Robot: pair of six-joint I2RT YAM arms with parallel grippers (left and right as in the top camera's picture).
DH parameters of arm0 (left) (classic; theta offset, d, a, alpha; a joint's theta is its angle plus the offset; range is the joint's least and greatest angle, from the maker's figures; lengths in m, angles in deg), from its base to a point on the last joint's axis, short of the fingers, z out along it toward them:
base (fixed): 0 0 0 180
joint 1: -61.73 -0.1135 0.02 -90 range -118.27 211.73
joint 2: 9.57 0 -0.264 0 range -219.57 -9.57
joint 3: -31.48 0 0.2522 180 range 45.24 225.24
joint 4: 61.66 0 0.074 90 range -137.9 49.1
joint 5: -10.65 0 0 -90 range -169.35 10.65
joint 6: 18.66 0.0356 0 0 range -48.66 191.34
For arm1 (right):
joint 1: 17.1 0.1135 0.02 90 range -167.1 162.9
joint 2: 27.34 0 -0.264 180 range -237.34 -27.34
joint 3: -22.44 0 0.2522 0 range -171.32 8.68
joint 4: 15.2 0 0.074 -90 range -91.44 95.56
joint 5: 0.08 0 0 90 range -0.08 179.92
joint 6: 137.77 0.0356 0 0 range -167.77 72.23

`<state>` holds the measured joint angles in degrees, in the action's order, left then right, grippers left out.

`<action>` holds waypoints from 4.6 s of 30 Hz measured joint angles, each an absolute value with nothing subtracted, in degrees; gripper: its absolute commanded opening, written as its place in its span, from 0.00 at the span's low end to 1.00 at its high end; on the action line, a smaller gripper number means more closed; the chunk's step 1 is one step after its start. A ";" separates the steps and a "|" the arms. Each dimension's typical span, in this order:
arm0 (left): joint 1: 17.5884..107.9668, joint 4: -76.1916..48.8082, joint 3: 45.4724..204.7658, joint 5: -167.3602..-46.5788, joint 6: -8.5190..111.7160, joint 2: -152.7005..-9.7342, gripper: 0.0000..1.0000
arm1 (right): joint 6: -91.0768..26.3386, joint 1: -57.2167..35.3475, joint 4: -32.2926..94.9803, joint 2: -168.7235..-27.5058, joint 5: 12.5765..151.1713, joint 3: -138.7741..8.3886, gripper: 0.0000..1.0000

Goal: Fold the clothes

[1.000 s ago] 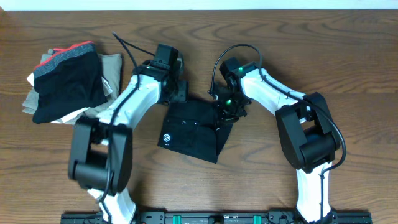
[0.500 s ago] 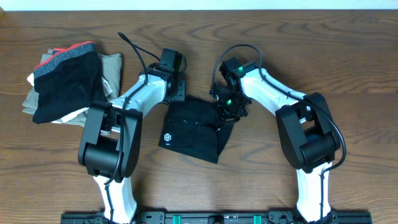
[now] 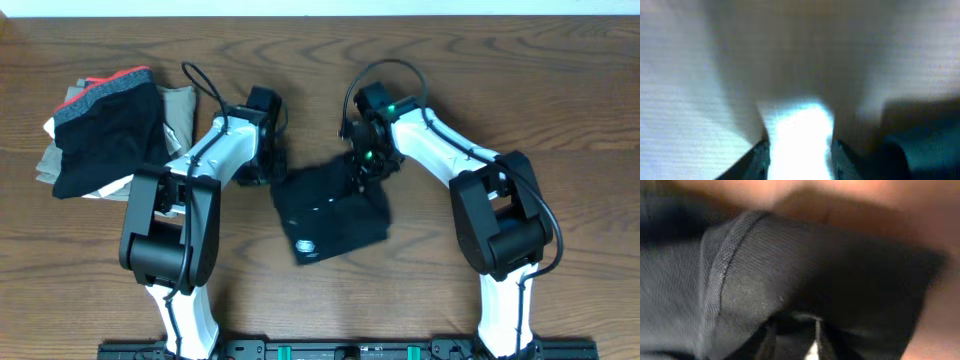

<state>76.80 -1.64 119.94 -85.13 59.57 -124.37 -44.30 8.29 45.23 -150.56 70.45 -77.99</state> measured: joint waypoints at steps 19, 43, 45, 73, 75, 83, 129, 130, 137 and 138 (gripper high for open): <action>77.80 1.42 119.11 -83.65 59.57 -119.39 0.35 | -46.97 6.34 61.26 -145.01 93.23 -92.96 0.34; 81.50 -13.94 120.22 -97.70 65.40 -118.60 0.35 | -43.23 9.36 42.22 -135.72 76.53 -62.25 0.20; 82.15 -13.96 120.16 -97.81 65.62 -119.94 0.35 | -43.08 9.36 39.46 -135.72 76.18 -59.43 0.21; 82.39 1.60 120.00 -92.26 61.03 -124.88 0.19 | -48.39 6.21 20.54 -134.47 92.94 -53.55 0.41; 82.42 1.40 119.94 -92.26 61.07 -124.68 0.19 | -48.74 6.21 20.34 -134.54 93.36 -53.53 0.42; 82.46 -13.55 118.17 -91.34 65.42 -117.07 0.20 | -49.48 6.21 20.99 -134.54 94.02 -53.53 0.45; 83.71 2.60 119.17 -96.28 63.65 -124.68 0.06 | -52.26 4.66 20.16 -134.56 95.15 -53.49 0.56; 83.68 1.84 118.91 -95.69 63.78 -124.22 0.06 | -52.65 4.66 20.14 -134.56 95.20 -53.49 0.56; 83.57 -8.04 118.23 -95.14 68.94 -114.98 0.50 | -55.62 4.73 19.99 -134.56 95.68 -53.49 0.58; 83.44 -9.24 118.26 -96.35 69.88 -113.53 0.52 | -55.84 4.73 19.99 -134.56 95.70 -53.49 0.59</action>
<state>83.44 -9.24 118.26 -96.35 69.88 -113.53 -55.84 4.73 19.99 -134.56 95.70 -53.49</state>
